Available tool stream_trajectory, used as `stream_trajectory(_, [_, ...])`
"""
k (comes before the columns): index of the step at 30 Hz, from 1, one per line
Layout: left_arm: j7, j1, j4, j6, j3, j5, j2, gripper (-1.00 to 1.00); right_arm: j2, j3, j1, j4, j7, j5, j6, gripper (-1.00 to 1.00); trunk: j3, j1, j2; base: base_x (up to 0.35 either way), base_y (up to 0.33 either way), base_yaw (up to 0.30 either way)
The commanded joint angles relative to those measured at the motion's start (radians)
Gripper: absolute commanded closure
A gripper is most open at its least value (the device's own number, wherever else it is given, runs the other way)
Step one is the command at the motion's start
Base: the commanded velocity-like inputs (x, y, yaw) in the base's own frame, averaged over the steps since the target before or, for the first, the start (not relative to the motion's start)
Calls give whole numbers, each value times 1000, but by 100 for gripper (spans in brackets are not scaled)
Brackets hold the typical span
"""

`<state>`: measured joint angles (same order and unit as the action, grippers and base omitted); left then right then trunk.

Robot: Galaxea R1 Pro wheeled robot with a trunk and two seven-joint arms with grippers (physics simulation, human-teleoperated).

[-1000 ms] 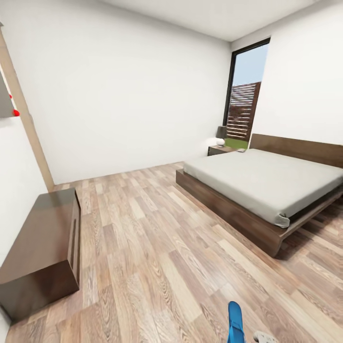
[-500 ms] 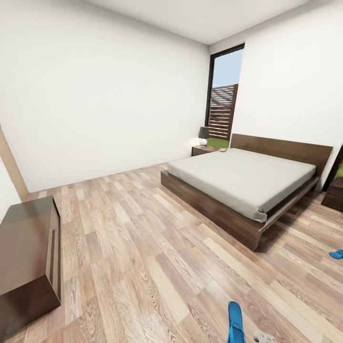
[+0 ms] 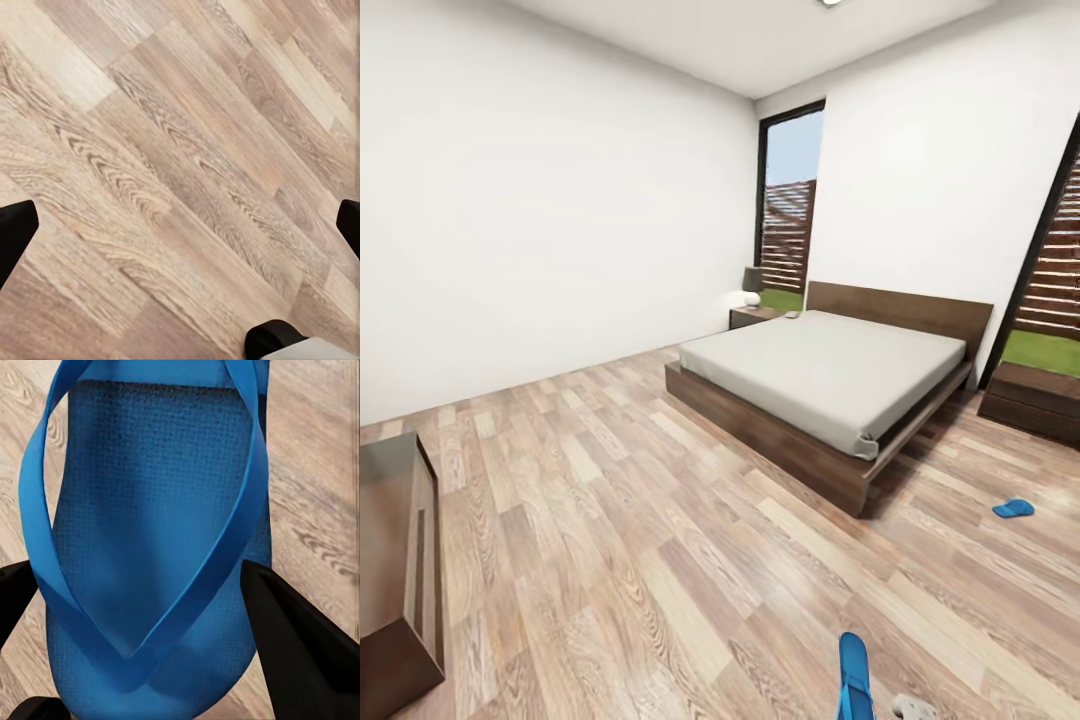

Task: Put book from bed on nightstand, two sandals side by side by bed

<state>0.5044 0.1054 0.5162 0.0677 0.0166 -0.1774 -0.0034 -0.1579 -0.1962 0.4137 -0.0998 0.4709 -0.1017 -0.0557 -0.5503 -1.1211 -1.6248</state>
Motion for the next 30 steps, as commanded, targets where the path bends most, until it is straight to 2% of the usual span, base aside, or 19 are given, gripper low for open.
stream_trajectory(1, [2, 0, -1, 3, 2, -5, 0, -100, 0, 0, 0, 0, 3, -10, -6, 100, 2, 4, 7, 0, 0, -239])
stream_trajectory(30, [2, 0, -1, 2, 2, -5, 0, -100, 0, 0, 0, 0, 3, -10, -6, 100, 93, 115, 210, 0, 0, -239])
